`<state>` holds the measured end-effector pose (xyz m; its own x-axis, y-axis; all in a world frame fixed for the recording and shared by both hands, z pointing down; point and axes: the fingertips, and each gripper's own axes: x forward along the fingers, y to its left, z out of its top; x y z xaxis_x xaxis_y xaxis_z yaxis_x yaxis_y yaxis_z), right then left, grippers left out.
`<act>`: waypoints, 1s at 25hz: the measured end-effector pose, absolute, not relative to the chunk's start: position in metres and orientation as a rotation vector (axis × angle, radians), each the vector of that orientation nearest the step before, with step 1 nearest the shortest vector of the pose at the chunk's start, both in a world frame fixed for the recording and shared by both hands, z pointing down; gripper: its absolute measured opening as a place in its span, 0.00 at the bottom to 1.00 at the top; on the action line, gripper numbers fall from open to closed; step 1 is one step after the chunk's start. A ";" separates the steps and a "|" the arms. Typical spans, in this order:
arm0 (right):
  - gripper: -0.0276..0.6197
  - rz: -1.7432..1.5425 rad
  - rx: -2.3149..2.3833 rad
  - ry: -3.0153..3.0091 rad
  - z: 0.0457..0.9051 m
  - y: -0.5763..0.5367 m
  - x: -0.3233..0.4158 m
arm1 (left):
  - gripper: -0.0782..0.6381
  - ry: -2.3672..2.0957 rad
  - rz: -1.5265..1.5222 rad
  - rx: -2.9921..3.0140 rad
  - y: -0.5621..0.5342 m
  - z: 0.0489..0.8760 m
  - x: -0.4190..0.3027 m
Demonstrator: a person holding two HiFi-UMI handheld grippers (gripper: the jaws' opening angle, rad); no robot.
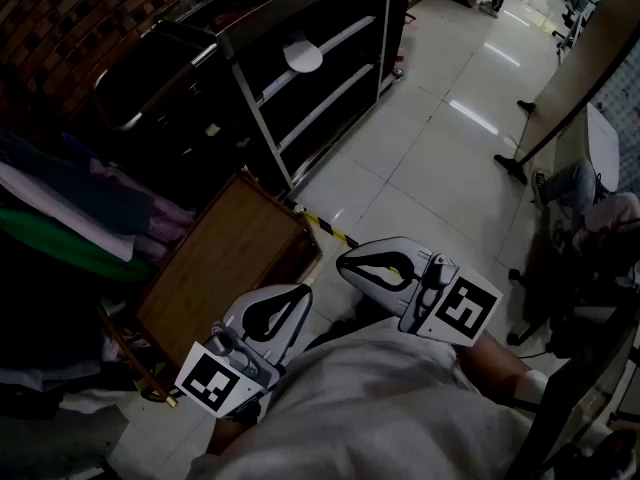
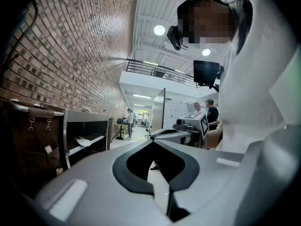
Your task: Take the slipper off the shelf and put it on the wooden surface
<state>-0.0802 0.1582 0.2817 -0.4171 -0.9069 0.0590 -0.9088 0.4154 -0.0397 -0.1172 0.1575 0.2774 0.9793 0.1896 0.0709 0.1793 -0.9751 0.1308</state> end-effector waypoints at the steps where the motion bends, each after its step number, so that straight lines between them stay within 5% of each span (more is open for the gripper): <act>1: 0.05 0.109 1.688 -2.621 0.282 0.155 -0.073 | 0.10 0.291 0.126 3.006 0.156 0.276 -0.111; 16: 0.06 0.325 1.868 -2.594 0.327 -0.010 0.176 | 0.10 -0.004 0.107 2.964 0.009 0.288 0.036; 20: 0.21 0.472 1.837 -2.598 0.363 -0.090 0.261 | 0.10 -0.158 0.092 2.957 -0.047 0.275 0.093; 25: 0.25 0.654 1.829 -2.472 0.435 -0.181 0.348 | 0.10 -0.316 0.027 2.918 -0.100 0.273 0.136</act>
<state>0.3476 -0.1811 0.4346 -0.3231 -0.9154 0.2399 -0.9143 0.2365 -0.3288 0.1362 -0.0997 0.2733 0.9769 -0.2098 0.0401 -0.2136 -0.9559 0.2015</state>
